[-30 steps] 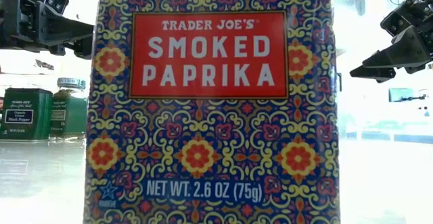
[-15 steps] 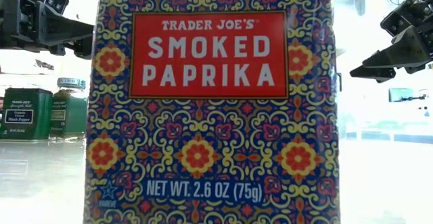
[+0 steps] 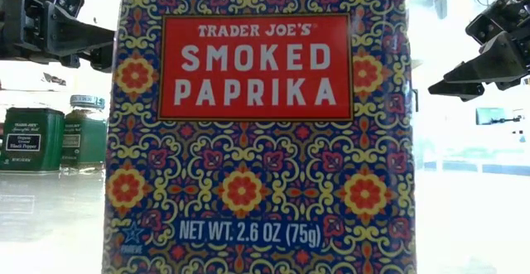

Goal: Sort spices by type

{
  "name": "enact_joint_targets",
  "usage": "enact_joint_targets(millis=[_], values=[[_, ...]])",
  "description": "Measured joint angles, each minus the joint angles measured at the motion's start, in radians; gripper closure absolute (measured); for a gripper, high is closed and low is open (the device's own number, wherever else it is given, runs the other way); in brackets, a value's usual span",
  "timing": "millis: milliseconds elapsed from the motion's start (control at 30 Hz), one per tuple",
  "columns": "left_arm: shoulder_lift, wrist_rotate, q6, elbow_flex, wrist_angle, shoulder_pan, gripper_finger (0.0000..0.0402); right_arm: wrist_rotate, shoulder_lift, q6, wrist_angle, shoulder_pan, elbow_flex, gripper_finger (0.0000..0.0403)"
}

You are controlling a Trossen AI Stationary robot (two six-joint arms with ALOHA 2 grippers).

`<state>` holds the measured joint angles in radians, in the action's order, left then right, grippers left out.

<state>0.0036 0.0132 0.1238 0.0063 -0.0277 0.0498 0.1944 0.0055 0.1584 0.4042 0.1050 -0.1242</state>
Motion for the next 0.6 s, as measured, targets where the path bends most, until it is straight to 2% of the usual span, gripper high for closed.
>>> enact_joint_targets(millis=[433, 600], values=[[0.001, 0.000, 0.004, 0.000, 0.000, 0.000, 0.0055, 0.000, 0.000, 0.000, 0.000, 0.000, 0.000, 0.0154], [0.001, 0.000, -0.069, 0.000, 0.000, 0.000, 0.0055, 0.000, 0.000, 0.000, 0.000, 0.000, 0.000, 0.0154]])
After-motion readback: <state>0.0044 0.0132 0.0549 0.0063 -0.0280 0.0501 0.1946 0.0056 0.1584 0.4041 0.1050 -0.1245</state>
